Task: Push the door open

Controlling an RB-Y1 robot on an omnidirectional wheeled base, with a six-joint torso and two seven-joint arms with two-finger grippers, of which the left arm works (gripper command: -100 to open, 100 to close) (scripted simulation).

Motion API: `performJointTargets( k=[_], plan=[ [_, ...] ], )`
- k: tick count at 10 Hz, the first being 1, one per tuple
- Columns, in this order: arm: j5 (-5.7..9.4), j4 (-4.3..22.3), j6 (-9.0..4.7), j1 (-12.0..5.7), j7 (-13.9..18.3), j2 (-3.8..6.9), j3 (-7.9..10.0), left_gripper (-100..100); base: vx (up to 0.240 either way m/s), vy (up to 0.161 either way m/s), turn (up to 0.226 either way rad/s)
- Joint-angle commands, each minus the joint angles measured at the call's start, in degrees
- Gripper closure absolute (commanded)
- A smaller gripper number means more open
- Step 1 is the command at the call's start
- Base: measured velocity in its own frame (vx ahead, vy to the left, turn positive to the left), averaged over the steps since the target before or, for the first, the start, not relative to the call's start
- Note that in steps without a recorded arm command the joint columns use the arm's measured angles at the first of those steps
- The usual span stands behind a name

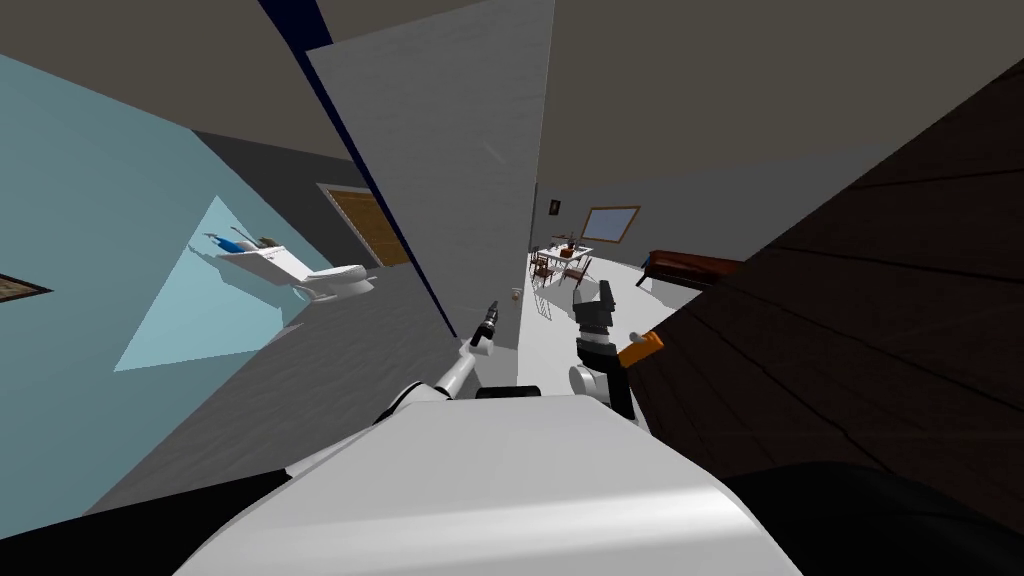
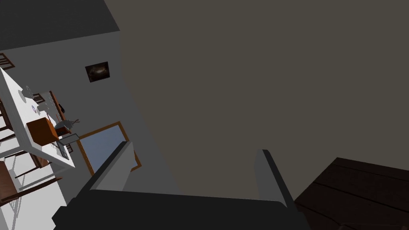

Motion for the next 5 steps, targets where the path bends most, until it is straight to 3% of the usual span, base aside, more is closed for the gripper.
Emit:
performJointTargets(
  k=[1, 3, 4, 5],
  plan=[
    [0.86, 0.6, -0.08, -0.69, -0.6, -0.89, 0.2, -100, -0.211, -0.113, -0.017],
    [1.46, 1.3, -0.3, -1.25, -0.9, -1.69, 0.32, -100, -0.169, -0.199, -0.012],
    [1.28, 0.7, 0.09, -0.99, -0.9, -1.45, 0.34, -100, -0.048, -0.067, -0.006],
    [1.31, 0.9, -0.01, -1.04, -1.0, -0.95, 0.37, -100, 0.053, 0.073, -0.003]
  ],
)
